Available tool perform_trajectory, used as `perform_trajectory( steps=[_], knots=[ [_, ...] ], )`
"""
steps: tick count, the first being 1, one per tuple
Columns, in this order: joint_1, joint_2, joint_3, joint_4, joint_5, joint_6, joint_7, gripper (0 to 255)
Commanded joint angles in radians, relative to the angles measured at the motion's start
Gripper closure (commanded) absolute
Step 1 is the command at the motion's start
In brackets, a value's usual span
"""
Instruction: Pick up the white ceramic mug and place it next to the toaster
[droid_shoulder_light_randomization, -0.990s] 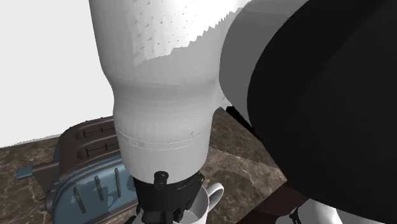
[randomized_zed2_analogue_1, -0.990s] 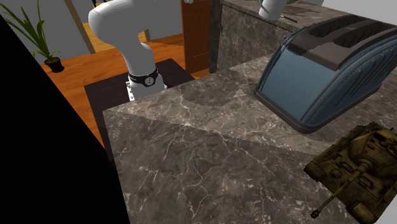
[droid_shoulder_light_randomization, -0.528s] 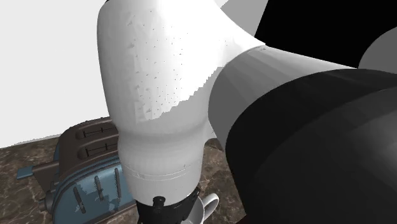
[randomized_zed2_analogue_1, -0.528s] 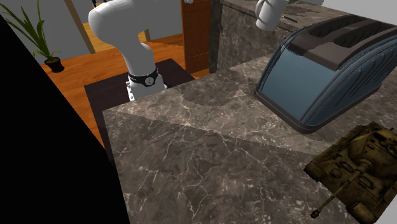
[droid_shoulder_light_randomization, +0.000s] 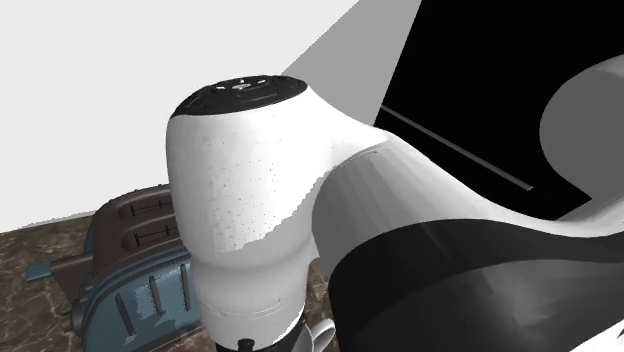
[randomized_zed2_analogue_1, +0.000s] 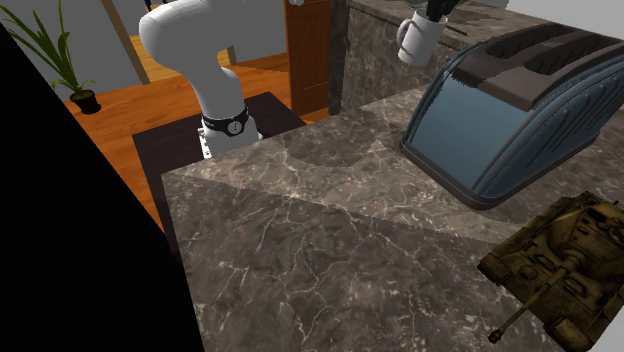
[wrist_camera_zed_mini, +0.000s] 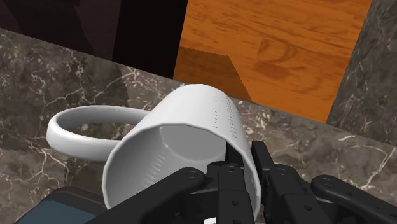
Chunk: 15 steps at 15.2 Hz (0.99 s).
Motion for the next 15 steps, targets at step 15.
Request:
perform_trajectory(
  steps=[15],
  knots=[
    [0.016,0.09,-0.005,-0.131,-0.054,0.204,0.021,255]
  ],
)
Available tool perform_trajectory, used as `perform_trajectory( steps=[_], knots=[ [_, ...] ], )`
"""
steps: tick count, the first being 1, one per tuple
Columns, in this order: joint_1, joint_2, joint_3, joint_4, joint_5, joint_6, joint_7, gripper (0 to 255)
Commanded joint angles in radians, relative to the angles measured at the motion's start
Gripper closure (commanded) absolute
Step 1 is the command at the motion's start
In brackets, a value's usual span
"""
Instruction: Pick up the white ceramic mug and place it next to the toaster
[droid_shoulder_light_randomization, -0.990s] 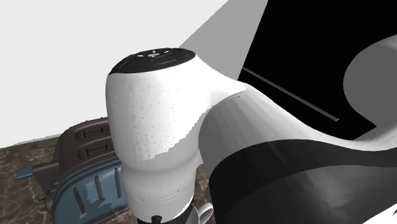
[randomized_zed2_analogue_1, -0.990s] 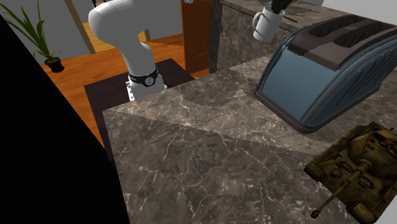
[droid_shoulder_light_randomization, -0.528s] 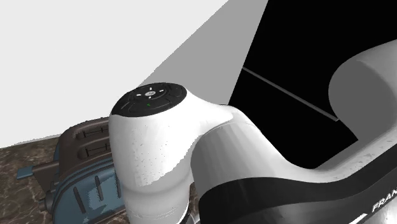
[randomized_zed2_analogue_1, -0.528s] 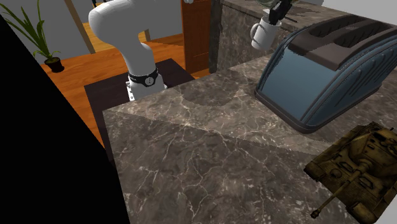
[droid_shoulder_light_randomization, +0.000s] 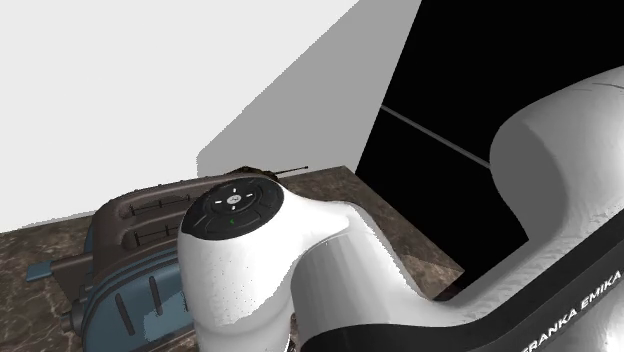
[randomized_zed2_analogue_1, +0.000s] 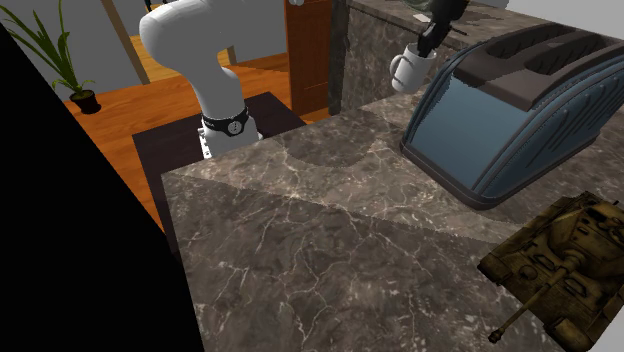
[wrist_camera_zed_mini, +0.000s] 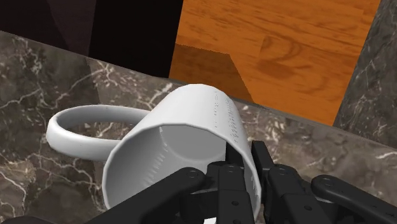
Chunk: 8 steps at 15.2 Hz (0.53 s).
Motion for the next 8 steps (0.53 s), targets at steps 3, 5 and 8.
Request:
perform_trajectory(
  steps=[3,5,8],
  knots=[
    [0.005,0.029,-0.005,-0.026,-0.019,0.05,0.007,255],
    [0.005,0.029,-0.005,-0.026,-0.019,0.05,0.007,255],
    [0.005,0.029,-0.005,-0.026,-0.019,0.05,0.007,255]
  ],
)
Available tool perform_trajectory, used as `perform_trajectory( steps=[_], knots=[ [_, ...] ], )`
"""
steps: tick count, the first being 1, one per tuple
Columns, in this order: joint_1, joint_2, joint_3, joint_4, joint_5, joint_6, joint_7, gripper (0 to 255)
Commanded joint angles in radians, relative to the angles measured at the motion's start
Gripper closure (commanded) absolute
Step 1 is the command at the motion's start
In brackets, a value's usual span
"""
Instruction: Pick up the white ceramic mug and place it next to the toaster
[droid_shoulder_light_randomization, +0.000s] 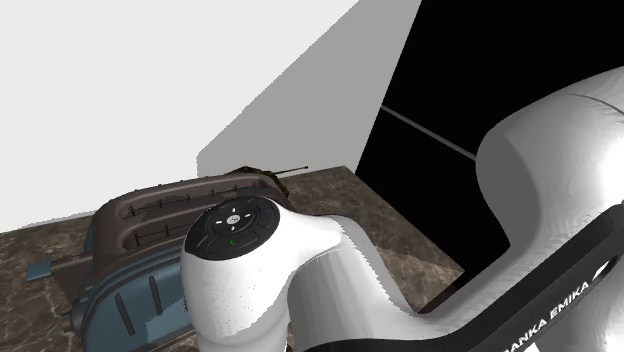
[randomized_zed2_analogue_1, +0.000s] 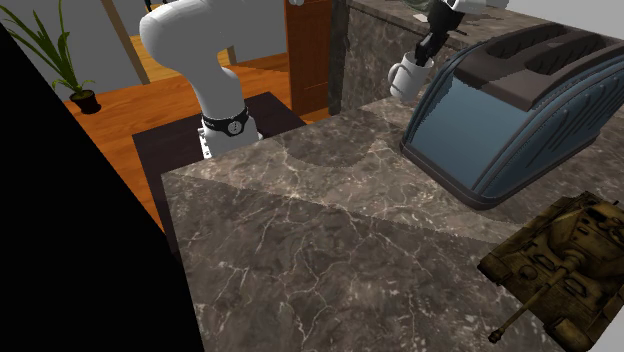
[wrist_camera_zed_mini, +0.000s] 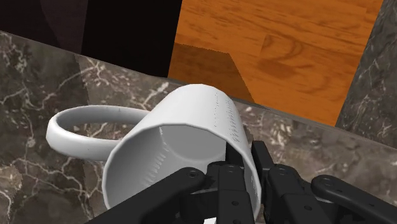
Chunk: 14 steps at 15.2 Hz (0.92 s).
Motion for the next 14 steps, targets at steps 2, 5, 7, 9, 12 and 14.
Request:
perform_trajectory(
  steps=[2,5,7,9,12,14],
  knots=[
    [0.0,0.0,0.0,0.0,0.0,0.0,0.0,255],
    [0.0,0.0,0.0,0.0,0.0,0.0,0.0,0],
    [0.0,0.0,0.0,0.0,0.0,0.0,0.0,0],
    [0.0,0.0,0.0,0.0,0.0,0.0,0.0,0],
    [-0.011,-0.036,0.003,0.068,0.022,-0.097,-0.016,0],
    [-0.014,-0.043,0.003,0.088,0.026,-0.123,-0.019,0]
  ],
)
